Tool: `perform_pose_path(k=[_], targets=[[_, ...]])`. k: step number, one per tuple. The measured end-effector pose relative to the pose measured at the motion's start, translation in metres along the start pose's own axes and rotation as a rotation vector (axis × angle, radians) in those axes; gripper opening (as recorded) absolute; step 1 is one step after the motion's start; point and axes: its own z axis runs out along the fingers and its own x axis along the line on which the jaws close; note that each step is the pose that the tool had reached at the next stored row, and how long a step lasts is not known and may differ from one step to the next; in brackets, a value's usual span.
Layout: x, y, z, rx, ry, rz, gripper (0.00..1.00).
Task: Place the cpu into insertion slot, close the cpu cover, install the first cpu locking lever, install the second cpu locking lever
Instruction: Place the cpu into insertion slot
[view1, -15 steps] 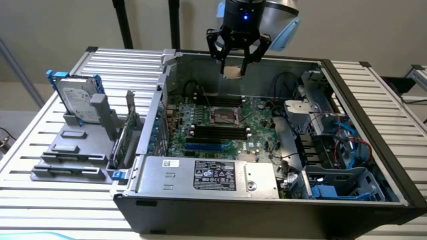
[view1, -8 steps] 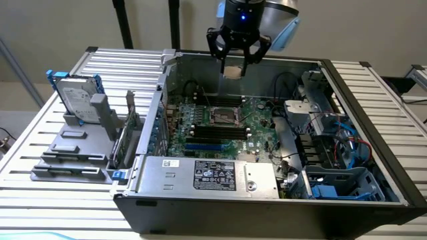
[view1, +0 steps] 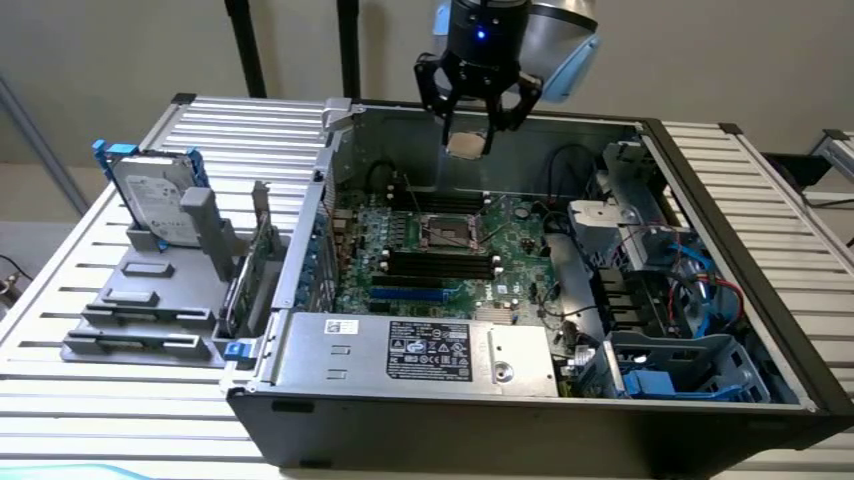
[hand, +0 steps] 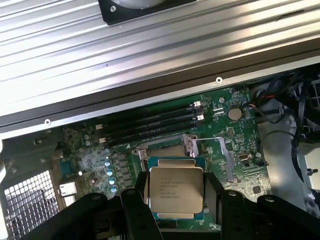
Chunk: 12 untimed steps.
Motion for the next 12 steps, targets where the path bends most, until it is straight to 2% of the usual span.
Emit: perform_pose_path(k=[12], targets=[[0.0000,-0.0001,0.0005,-0.0041,-0.0148,0.218,0.54]])
